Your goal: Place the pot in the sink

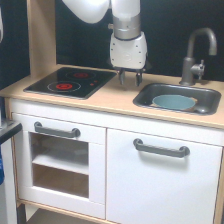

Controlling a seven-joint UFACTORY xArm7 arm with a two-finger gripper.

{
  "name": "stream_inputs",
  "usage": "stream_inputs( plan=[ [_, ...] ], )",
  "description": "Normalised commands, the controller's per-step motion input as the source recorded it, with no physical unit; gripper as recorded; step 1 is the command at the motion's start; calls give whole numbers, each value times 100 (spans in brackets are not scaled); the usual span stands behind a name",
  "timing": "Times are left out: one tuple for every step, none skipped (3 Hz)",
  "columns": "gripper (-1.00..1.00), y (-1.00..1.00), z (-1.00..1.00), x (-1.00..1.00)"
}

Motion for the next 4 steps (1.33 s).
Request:
stream_inputs(
  plan=[
    [100, -8, 34, -31],
    [100, -12, 36, -33],
    [99, -14, 37, -33],
    [99, -15, 41, -34]
  ],
)
